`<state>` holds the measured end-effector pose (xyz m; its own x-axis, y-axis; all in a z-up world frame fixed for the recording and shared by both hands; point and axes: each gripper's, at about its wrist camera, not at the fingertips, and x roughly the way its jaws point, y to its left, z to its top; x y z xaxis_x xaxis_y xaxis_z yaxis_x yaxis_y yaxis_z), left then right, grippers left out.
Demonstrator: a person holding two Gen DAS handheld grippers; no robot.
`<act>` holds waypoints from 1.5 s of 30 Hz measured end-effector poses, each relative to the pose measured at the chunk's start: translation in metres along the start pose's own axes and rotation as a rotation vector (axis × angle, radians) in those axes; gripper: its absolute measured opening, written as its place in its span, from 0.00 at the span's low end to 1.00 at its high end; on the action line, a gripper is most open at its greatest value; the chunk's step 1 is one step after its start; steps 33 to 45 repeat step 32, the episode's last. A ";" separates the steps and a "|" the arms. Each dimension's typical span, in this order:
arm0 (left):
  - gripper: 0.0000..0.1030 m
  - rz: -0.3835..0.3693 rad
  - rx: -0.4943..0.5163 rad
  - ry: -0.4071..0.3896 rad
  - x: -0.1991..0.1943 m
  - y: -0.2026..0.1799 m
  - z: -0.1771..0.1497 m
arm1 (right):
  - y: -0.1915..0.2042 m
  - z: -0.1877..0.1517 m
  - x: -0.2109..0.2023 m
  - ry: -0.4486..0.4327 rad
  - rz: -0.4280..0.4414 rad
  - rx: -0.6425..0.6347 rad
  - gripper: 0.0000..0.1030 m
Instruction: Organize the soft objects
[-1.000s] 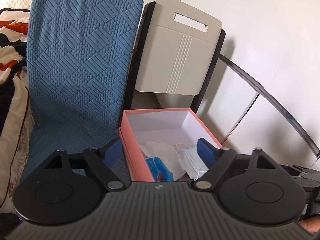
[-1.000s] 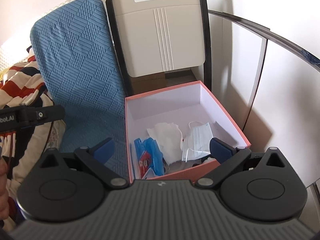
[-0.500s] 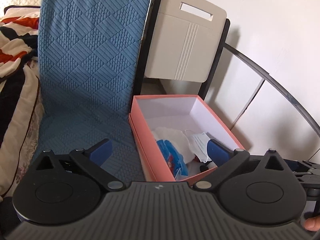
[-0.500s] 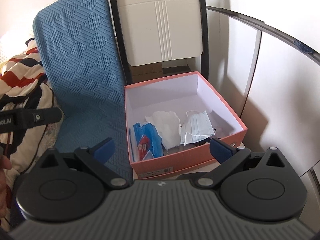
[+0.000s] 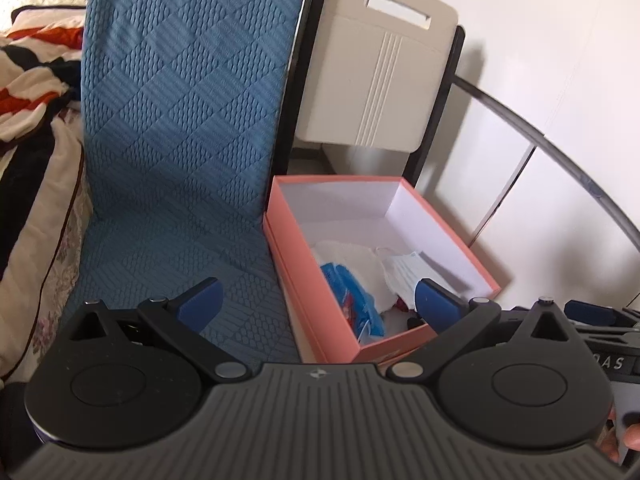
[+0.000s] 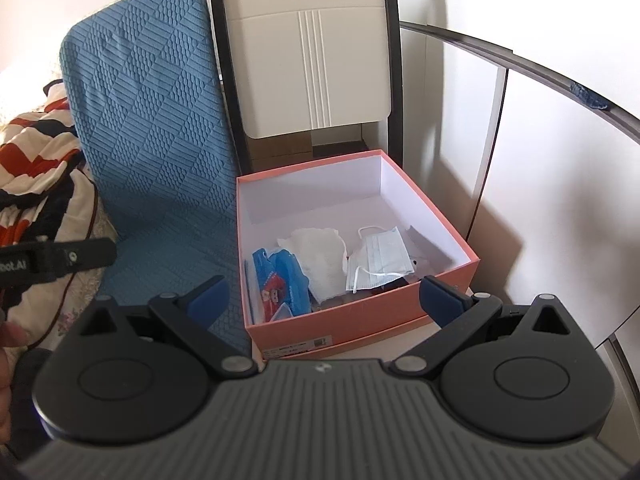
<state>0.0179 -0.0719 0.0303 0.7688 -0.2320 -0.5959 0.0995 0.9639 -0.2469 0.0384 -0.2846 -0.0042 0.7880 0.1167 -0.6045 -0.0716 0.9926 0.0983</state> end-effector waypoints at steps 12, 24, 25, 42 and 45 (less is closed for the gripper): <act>1.00 0.000 0.024 0.013 0.008 -0.001 -0.005 | -0.004 -0.004 0.007 -0.002 -0.016 -0.010 1.00; 1.00 -0.008 0.033 0.023 0.013 -0.004 -0.009 | -0.013 -0.003 0.006 -0.005 -0.020 0.008 1.00; 1.00 -0.009 0.034 0.022 0.012 -0.004 -0.009 | -0.014 -0.003 0.007 -0.005 -0.019 0.008 1.00; 1.00 0.000 0.043 0.018 0.012 -0.005 -0.010 | -0.016 -0.005 0.010 0.004 -0.008 0.028 1.00; 1.00 0.000 0.043 0.018 0.012 -0.005 -0.010 | -0.016 -0.005 0.010 0.004 -0.008 0.028 1.00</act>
